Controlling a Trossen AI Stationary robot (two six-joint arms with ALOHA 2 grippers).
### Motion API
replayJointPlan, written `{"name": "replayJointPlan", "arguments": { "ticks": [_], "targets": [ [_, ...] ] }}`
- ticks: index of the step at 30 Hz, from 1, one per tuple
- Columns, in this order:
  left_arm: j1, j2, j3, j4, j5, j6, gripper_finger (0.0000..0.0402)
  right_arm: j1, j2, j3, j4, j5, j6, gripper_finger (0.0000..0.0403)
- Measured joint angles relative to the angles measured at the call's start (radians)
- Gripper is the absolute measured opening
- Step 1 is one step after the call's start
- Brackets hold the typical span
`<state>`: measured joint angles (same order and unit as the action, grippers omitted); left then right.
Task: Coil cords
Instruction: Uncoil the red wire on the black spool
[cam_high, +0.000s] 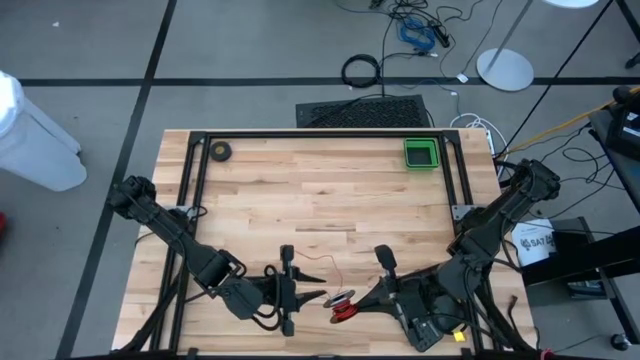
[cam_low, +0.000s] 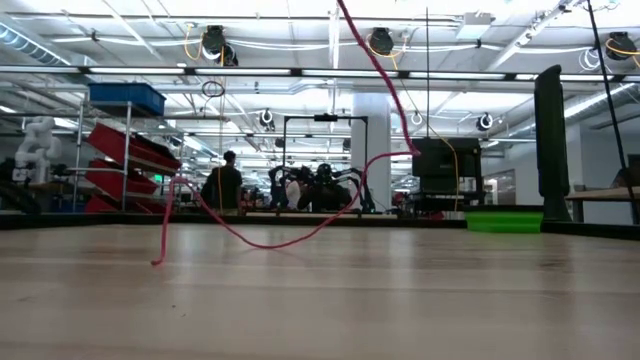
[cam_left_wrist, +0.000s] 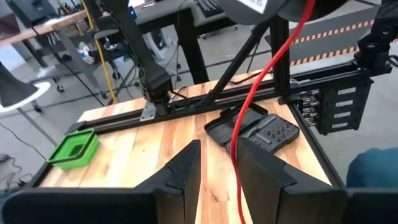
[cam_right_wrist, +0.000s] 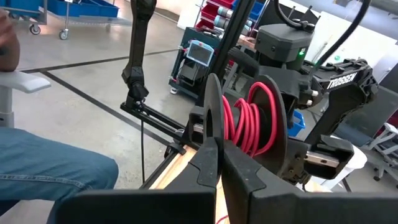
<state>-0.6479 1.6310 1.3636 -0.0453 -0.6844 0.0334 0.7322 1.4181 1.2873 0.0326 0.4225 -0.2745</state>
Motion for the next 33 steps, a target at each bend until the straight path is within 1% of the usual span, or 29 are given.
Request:
{"name": "replayJointPlan", "arguments": {
  "ticks": [6,11,13,15,17,22,28,33],
  "targets": [
    [0.000,0.000,0.000,-0.008,0.022,0.005,0.0109,0.000,0.000,0.000,0.000,0.000,0.000,0.0000],
    [0.000,0.000,0.000,-0.008,0.022,0.032,0.0109,0.000,0.000,0.000,0.000,0.000,0.000,0.0000],
    [0.000,0.000,0.000,-0.008,0.002,0.032,0.0108,0.000,0.000,0.000,0.000,0.000,0.000,0.0000],
    [0.000,0.000,0.000,-0.009,-0.015,0.030,0.0099,0.000,0.000,0.000,0.000,0.000,0.000,0.0000],
    [0.000,0.000,0.000,-0.009,-0.016,0.026,0.0080,0.000,0.000,0.000,0.000,0.000,0.000,0.0000],
    [0.000,0.000,0.000,-0.009,-0.012,0.026,0.0012,0.000,0.000,0.000,0.000,0.000,0.000,0.0000],
    [-0.012,-0.004,0.000,-0.011,-0.005,0.027,0.0004,0.000,0.000,0.000,-0.013,0.000,0.000,0.0000],
    [-0.061,-0.055,0.000,-0.008,0.015,0.029,0.0003,0.000,0.000,0.000,-0.061,0.001,0.024,0.0000]
  ]
}}
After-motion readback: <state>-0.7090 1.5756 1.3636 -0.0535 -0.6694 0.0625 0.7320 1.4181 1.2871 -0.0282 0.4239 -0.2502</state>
